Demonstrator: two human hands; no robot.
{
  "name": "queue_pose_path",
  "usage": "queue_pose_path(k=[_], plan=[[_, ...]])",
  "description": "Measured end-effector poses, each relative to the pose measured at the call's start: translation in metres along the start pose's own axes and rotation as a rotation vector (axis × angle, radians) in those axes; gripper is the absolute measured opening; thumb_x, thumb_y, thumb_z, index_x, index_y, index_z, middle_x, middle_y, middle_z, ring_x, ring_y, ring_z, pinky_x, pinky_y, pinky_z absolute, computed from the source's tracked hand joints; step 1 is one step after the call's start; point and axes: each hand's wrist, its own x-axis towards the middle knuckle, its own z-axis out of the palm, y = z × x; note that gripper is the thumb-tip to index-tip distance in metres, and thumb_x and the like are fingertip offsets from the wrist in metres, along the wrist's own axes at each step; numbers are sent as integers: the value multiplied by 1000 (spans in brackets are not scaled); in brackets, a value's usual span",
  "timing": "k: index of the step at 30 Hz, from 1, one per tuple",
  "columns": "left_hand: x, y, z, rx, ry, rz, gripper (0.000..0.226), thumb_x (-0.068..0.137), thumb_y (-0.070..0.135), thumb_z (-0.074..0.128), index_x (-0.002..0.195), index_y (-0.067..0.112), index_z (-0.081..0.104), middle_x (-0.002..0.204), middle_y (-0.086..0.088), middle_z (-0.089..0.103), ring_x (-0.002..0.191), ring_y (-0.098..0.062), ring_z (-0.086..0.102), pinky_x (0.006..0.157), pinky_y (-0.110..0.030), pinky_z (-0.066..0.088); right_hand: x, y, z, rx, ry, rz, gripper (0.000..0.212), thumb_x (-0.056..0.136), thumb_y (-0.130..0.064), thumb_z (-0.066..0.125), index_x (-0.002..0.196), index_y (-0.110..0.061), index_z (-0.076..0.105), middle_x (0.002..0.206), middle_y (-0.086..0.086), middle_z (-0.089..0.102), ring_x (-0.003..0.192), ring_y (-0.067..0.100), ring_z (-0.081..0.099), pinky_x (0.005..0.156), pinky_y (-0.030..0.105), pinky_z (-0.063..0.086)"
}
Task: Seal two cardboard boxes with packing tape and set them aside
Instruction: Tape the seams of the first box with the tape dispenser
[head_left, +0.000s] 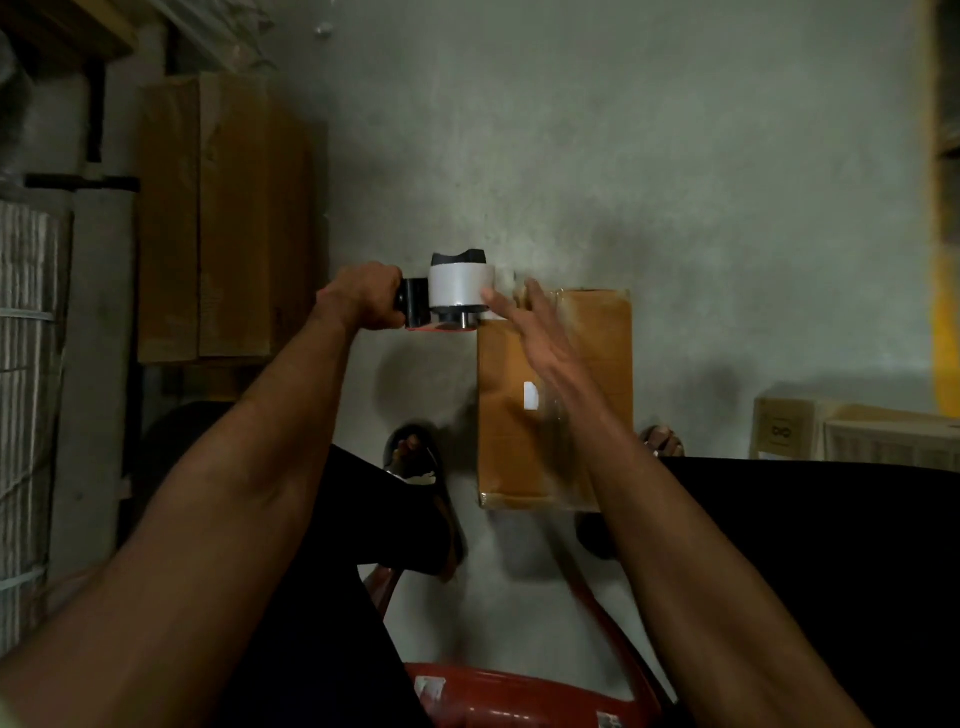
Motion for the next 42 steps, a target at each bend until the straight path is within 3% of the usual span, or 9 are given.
queue_pose_path(k=[3,5,10,19,26,29,33,37,42], plan=[[-1,4,-1,31,26,3,41,86,36,72,115,8,63,121,-22,65,109,-40,63,84,-40,50,-1,-24,44,-94,134,114,151,50,-88,73,162,-18,0,170,10,6,155,33,12,120,63,20],[-1,6,-3,73,35,7,41,86,36,71,115,8,63,121,-21,66,109,-40,64,84,-40,50,5,-28,71,-163,309,149,157,43,-81,81,161,-10,5,166,16,18,151,36,23,117,62,29],[-6,10,-2,161,86,29,32,88,32,67,109,9,67,111,-20,69,99,-41,67,80,-42,52,6,-12,91,-84,599,53,129,37,-65,87,144,-10,41,126,12,63,113,30,62,88,48,57],[-15,9,7,187,111,22,29,88,28,66,109,7,68,108,-21,69,97,-43,68,78,-44,53,-4,-8,93,-144,648,-31,93,41,-66,88,114,-17,58,94,2,71,79,19,70,66,35,60],[-13,2,5,190,92,-23,34,86,27,69,114,9,67,114,-19,69,102,-41,68,83,-44,54,8,-26,95,-119,511,78,89,43,-48,98,117,-14,63,112,6,69,97,21,69,74,37,61],[-12,-4,15,162,87,-90,34,86,27,69,116,9,66,116,-20,69,104,-41,68,85,-44,53,4,-19,105,-139,521,32,104,43,-55,97,129,-15,54,117,8,68,102,25,68,80,39,60],[-14,-13,36,48,112,-239,28,88,22,67,114,10,67,114,-21,69,104,-42,67,86,-44,53,-3,11,107,-253,396,-104,127,54,-62,90,156,-15,30,154,13,46,140,29,44,115,42,39],[-7,-5,58,-166,150,-348,31,92,30,68,115,9,66,114,-20,69,105,-41,67,85,-42,54,-9,51,92,-364,249,-241,94,88,-31,73,162,-16,17,168,9,21,155,25,16,123,35,20],[21,23,97,-546,8,-236,52,94,43,51,127,4,61,123,-29,63,107,-47,62,86,-45,50,-8,64,75,-425,207,-416,81,87,-8,63,159,-7,27,165,12,29,155,24,18,125,34,23]])
